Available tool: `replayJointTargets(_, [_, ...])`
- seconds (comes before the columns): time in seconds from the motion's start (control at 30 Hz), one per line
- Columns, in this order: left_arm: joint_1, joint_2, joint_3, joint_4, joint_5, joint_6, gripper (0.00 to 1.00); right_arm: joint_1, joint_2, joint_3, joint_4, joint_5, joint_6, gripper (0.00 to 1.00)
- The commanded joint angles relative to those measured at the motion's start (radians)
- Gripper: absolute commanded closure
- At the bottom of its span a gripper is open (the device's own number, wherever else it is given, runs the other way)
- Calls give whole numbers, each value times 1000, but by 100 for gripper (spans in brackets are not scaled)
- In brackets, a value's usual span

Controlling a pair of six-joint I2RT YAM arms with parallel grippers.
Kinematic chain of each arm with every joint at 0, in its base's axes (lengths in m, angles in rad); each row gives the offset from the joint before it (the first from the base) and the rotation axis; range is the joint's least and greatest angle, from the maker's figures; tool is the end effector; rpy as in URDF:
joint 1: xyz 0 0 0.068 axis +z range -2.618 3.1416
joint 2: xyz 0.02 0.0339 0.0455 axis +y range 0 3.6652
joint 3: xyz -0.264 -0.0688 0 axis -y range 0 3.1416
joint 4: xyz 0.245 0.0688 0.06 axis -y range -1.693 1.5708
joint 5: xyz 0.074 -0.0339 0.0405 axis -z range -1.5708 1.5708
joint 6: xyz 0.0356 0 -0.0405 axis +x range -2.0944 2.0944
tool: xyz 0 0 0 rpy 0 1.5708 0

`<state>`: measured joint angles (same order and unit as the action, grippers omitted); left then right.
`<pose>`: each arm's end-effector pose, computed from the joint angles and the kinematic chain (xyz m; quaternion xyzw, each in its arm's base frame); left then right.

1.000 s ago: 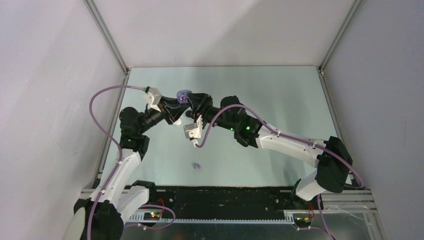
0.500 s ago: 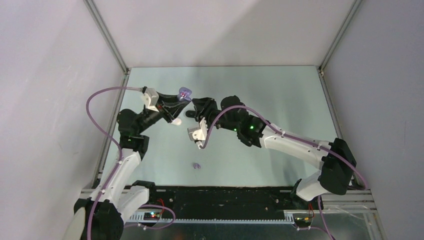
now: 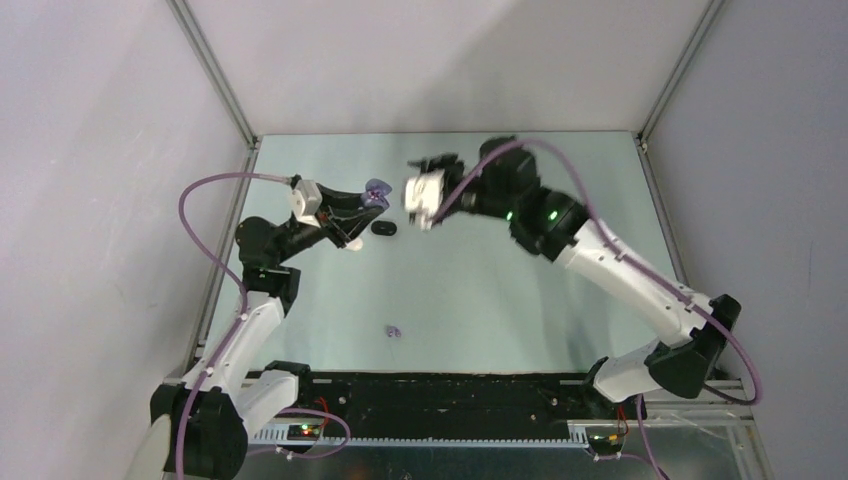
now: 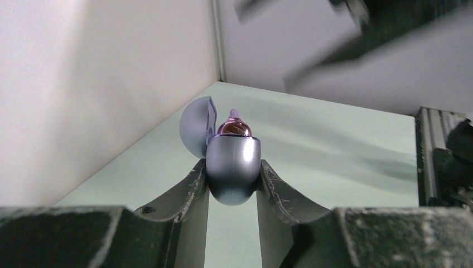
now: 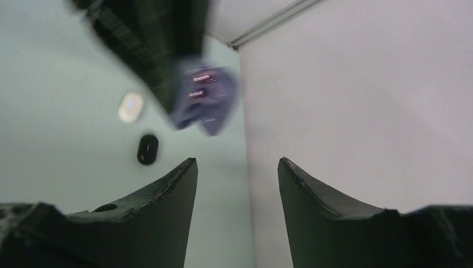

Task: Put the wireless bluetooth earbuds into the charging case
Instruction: Place the earbud in the charging case, then adjust the charging case.

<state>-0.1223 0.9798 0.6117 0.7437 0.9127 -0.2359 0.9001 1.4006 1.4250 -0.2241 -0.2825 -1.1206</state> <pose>0.2072 -0.0538 0.3357 0.3350 0.5249 -0.3762 0.6860 0.1941 0.2606 0.4182 -0.6965 0.3319 0.0393 0.6350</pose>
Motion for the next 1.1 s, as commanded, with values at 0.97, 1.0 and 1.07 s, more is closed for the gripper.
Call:
replayJointTargets(0.97, [-38, -78, 27, 5, 206, -6, 100, -122, 362, 619, -622, -477, 524, 57])
replayJointTargets(1.0, [-40, -79, 27, 4, 203, -6, 100, -122, 364, 620, -616, -478, 540, 59])
replayJointTargets(1.07, [-45, -78, 26, 3, 201, -6, 100, -122, 367, 622, -605, -477, 554, 65])
